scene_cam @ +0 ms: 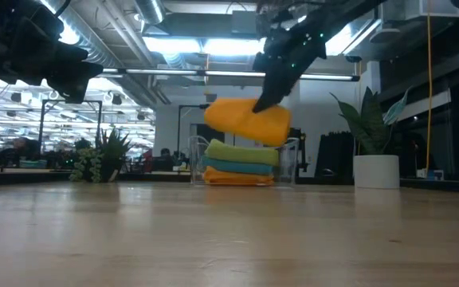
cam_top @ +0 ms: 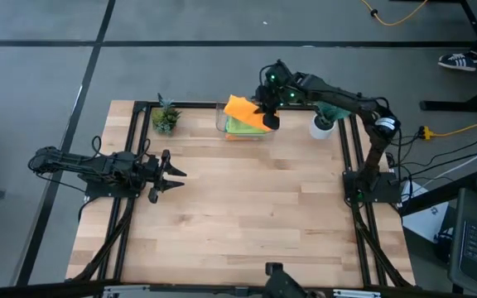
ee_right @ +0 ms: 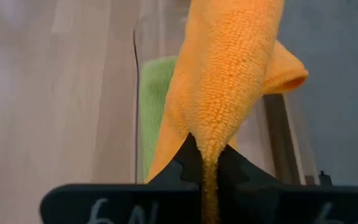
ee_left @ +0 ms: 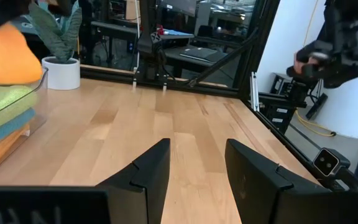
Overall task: Fold microfiber towels
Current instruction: Put the folded yellow towel into the transparent bin
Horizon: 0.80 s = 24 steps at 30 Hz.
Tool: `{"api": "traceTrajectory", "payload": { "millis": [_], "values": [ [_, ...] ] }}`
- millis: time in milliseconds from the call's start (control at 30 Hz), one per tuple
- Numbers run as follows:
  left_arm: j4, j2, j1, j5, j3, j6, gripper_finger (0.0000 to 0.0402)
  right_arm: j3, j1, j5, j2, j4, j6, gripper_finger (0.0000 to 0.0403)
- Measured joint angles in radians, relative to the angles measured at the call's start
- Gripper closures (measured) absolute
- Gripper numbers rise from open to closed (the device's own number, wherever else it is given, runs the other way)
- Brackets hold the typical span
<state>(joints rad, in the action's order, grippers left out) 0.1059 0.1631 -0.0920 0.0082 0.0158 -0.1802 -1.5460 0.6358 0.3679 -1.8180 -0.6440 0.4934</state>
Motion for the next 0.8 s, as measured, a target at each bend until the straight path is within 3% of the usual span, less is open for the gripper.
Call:
{"api": "traceTrajectory", "payload": {
  "millis": [267, 500, 700, 800],
  "values": [
    [0.000, 0.000, 0.000, 0.000, 0.000, 0.000, 0.0255, -0.001, 0.000, 0.107, -0.061, -0.014, 0.136, 0.0394],
    [0.000, 0.000, 0.000, 0.000, 0.000, 0.000, 0.0255, -0.001, 0.000, 0.089, -0.083, -0.009, 0.181, 0.0393],
    [0.000, 0.000, 0.000, 0.000, 0.000, 0.000, 0.0255, -0.001, -0.007, 0.084, -0.126, 0.004, 0.190, 0.0325],
    [0.000, 0.000, 0.000, 0.000, 0.000, 0.000, 0.0255, -0.001, -0.018, 0.025, -0.146, 0.015, 0.190, 0.0288]
  ]
}}
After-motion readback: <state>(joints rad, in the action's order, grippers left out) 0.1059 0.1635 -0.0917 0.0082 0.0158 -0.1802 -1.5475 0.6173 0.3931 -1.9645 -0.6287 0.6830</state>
